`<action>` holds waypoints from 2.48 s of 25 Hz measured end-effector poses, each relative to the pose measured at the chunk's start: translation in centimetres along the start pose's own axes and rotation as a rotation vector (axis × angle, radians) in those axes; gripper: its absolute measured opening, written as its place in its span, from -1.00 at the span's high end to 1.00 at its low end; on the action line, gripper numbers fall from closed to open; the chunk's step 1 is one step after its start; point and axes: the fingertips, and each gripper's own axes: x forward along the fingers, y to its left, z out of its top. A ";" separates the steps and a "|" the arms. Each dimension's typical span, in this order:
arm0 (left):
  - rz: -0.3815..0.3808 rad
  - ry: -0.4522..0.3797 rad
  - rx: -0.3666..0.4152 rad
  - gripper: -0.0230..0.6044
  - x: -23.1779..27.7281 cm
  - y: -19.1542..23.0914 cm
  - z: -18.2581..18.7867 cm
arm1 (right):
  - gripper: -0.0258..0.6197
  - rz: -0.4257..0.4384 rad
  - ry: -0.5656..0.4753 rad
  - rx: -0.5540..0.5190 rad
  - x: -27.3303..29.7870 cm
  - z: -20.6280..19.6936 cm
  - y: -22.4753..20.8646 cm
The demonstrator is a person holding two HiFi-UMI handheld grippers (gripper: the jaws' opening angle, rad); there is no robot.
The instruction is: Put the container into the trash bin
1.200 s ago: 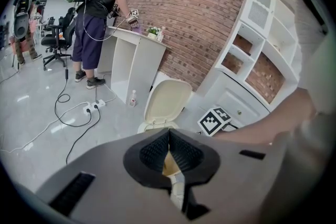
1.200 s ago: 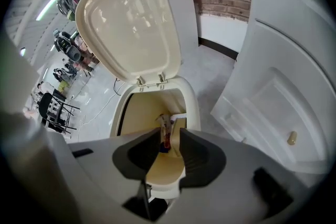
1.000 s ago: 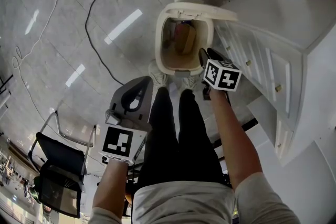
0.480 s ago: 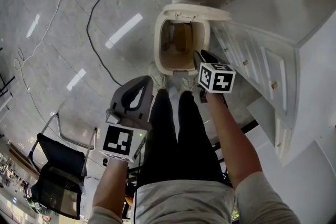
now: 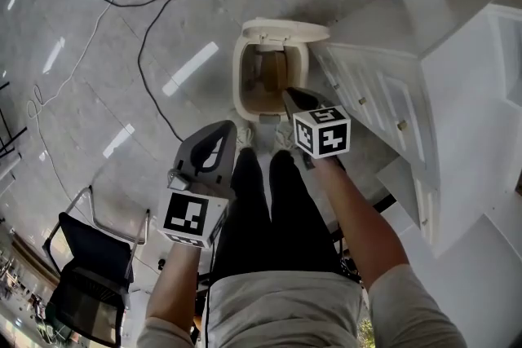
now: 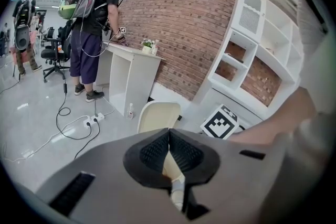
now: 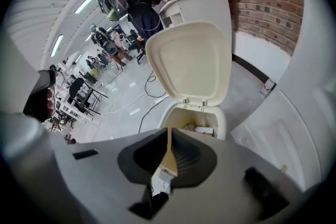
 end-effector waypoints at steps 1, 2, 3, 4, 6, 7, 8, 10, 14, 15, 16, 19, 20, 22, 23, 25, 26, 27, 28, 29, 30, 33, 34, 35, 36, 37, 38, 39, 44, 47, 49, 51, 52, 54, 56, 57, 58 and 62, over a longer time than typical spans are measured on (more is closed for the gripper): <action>-0.001 0.001 0.002 0.88 -0.3 -0.5 0.2 | 0.79 0.007 -0.006 -0.015 -0.8 0.4 0.5; -0.001 0.002 0.004 0.88 -0.7 -0.9 0.4 | 0.80 0.014 -0.014 -0.028 -1.6 0.8 1.0; 0.001 0.003 0.005 0.88 -1.1 -1.3 0.6 | 0.80 0.020 -0.021 -0.039 -2.4 1.2 1.5; 0.004 0.005 0.004 0.88 -1.6 -1.6 0.7 | 0.81 0.027 -0.029 -0.048 -3.2 1.6 2.1; 0.013 0.010 0.000 0.88 -2.6 -2.1 1.0 | 0.82 0.042 -0.043 -0.061 -4.9 2.2 3.3; 0.018 0.010 -0.002 0.88 -3.1 -2.4 1.3 | 0.82 0.050 -0.051 -0.066 -5.8 2.6 3.9; 0.023 0.010 -0.005 0.88 -3.5 -2.7 1.6 | 0.82 0.057 -0.058 -0.072 -6.7 2.9 4.4; 0.034 0.004 -0.010 0.88 -4.1 -3.3 2.4 | 0.83 0.071 -0.073 -0.085 -8.6 3.6 5.4; 0.036 -0.019 0.002 0.88 -5.5 -4.9 4.3 | 0.83 0.087 -0.101 -0.127 -12.7 4.9 7.2; 0.037 -0.023 0.005 0.88 -6.0 -5.3 4.8 | 0.83 0.093 -0.109 -0.136 -13.8 5.1 7.7; 0.039 -0.027 0.008 0.88 -6.5 -5.7 5.3 | 0.83 0.101 -0.116 -0.142 -14.8 5.2 8.3; 0.050 -0.031 0.014 0.88 -7.9 -6.8 6.5 | 0.83 0.130 -0.132 -0.164 -17.6 5.4 9.9; 0.054 -0.028 0.014 0.88 -8.4 -7.1 6.8 | 0.83 0.134 -0.136 -0.175 -18.5 5.4 10.2; 0.058 -0.025 0.016 0.88 -9.1 -7.9 7.2 | 0.83 0.140 -0.144 -0.190 -20.3 5.5 10.8; 0.056 -0.027 0.021 0.88 -9.5 -8.4 7.4 | 0.83 0.145 -0.150 -0.191 -21.2 5.6 11.0; 0.051 -0.033 0.036 0.88 -10.3 -9.4 7.8 | 0.83 0.156 -0.164 -0.191 -23.2 5.9 11.5; 0.050 -0.035 0.041 0.88 -10.7 -9.9 8.0 | 0.83 0.161 -0.171 -0.193 -24.1 6.1 11.8; 0.047 -0.036 0.039 0.88 -11.0 -10.3 8.2 | 0.83 0.167 -0.178 -0.197 -25.1 6.3 12.2; 0.042 -0.038 0.026 0.88 -11.4 -10.7 8.4 | 0.83 0.173 -0.185 -0.201 -25.9 6.4 12.6; 0.035 -0.043 0.005 0.88 -11.8 -11.1 8.6 | 0.83 0.178 -0.191 -0.207 -26.7 6.5 13.1; 0.029 -0.050 -0.019 0.88 -12.1 -11.4 9.0 | 0.83 0.184 -0.197 -0.216 -27.5 6.7 13.5; 0.024 -0.081 -0.046 0.88 -13.2 -12.0 10.4 | 0.83 0.200 -0.218 -0.248 -29.4 7.2 14.8; 0.024 -0.090 -0.041 0.88 -13.5 -12.3 10.8 | 0.83 0.207 -0.224 -0.256 -30.1 7.3 15.1; 0.021 -0.097 -0.036 0.88 -13.7 -12.7 11.2 | 0.83 0.212 -0.230 -0.263 -30.7 7.3 15.4; 0.018 -0.104 -0.033 0.88 -13.9 -13.1 11.5 | 0.83 0.215 -0.234 -0.269 -31.4 7.3 15.5; 0.016 -0.109 -0.029 0.88 -14.2 -13.4 11.9 | 0.83 0.218 -0.237 -0.276 -31.9 7.3 15.8; 0.019 -0.112 -0.020 0.88 -14.5 -13.5 12.2 | 0.83 0.220 -0.241 -0.282 -32.4 7.2 16.0; 0.025 -0.114 -0.007 0.88 -14.8 -13.6 12.5 | 0.83 0.224 -0.245 -0.285 -32.7 7.2 16.3; 0.027 -0.140 0.038 0.88 -16.6 -14.3 14.3 | 0.83 0.251 -0.281 -0.295 -34.8 7.8 17.5; 0.037 -0.162 0.053 0.88 -17.6 -14.5 15.3 | 0.83 0.263 -0.304 -0.309 -35.8 8.4 18.1; 0.041 -0.170 0.065 0.88 -18.0 -14.7 15.5 | 0.83 0.272 -0.318 -0.316 -36.4 8.7 18.5; 0.045 -0.174 0.081 0.88 -18.2 -15.1 15.6 | 0.83 0.279 -0.329 -0.319 -37.1 8.8 18.8; 0.047 -0.174 0.089 0.88 -18.2 -15.3 15.7 | 0.83 0.280 -0.333 -0.320 -37.4 8.8 18.9; 0.050 -0.172 0.096 0.88 -18.4 -15.5 15.7 | 0.83 0.283 -0.338 -0.324 -37.7 8.9 19.3; 0.054 -0.171 0.095 0.88 -18.8 -15.4 15.7 | 0.83 0.296 -0.339 -0.330 -37.7 8.8 20.0; 0.056 -0.171 0.096 0.88 -19.1 -15.3 15.6 | 0.83 0.302 -0.339 -0.332 -37.7 8.7 20.3; 0.058 -0.171 0.099 0.88 -19.3 -15.2 15.6 | 0.83 0.303 -0.340 -0.336 -37.7 8.7 20.5; 0.068 -0.171 0.102 0.88 -19.7 -14.9 15.3 | 0.83 0.301 -0.337 -0.355 -37.4 8.7 20.7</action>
